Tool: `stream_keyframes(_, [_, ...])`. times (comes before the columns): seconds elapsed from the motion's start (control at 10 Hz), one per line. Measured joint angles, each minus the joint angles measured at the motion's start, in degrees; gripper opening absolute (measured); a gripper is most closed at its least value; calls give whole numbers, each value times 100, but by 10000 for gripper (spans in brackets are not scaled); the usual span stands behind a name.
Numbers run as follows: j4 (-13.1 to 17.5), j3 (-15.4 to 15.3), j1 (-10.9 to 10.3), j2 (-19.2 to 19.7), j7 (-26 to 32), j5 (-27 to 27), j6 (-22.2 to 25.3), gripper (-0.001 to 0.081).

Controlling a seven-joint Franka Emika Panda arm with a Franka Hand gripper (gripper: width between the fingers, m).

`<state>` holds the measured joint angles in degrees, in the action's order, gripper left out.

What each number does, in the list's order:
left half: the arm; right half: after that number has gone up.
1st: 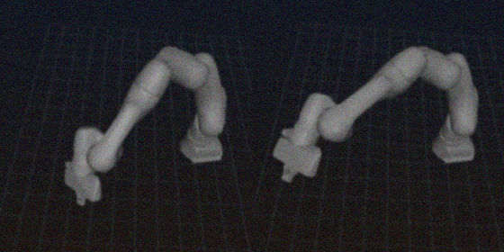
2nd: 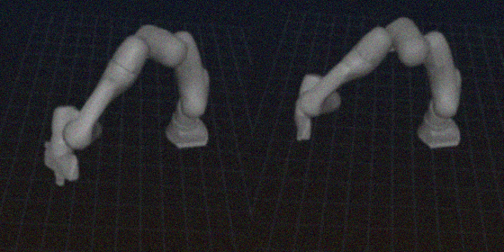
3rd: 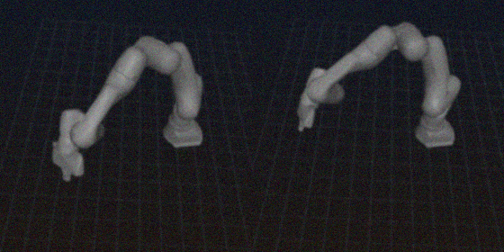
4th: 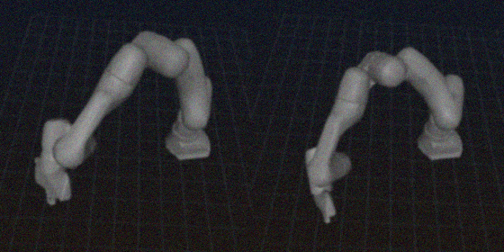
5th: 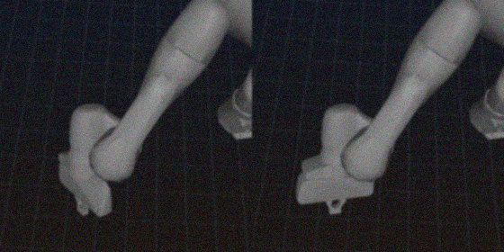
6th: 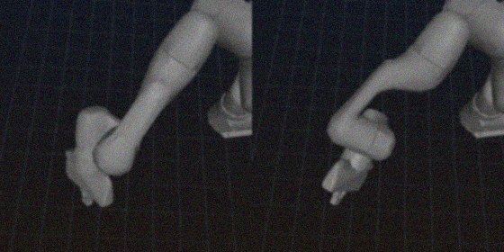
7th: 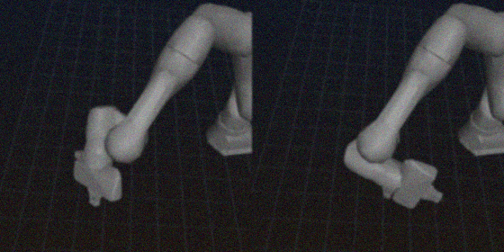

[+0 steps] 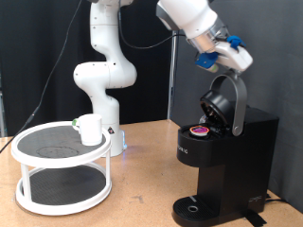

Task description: Make a cup of coffee with the keurig machine

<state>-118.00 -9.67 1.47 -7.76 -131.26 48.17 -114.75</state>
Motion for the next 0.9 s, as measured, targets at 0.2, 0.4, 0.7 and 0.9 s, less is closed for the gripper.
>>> stream_keyframes(0.2, [-102,104,152,-132,8,-319,16,0])
stream_keyframes(0.4, [-202,199,315,-180,-1,-675,16,0])
stream_keyframes(0.7, [-400,285,548,-155,-111,-1117,-93,0])
stream_keyframes(0.9, [-554,317,655,-103,-120,-1327,-204,0])
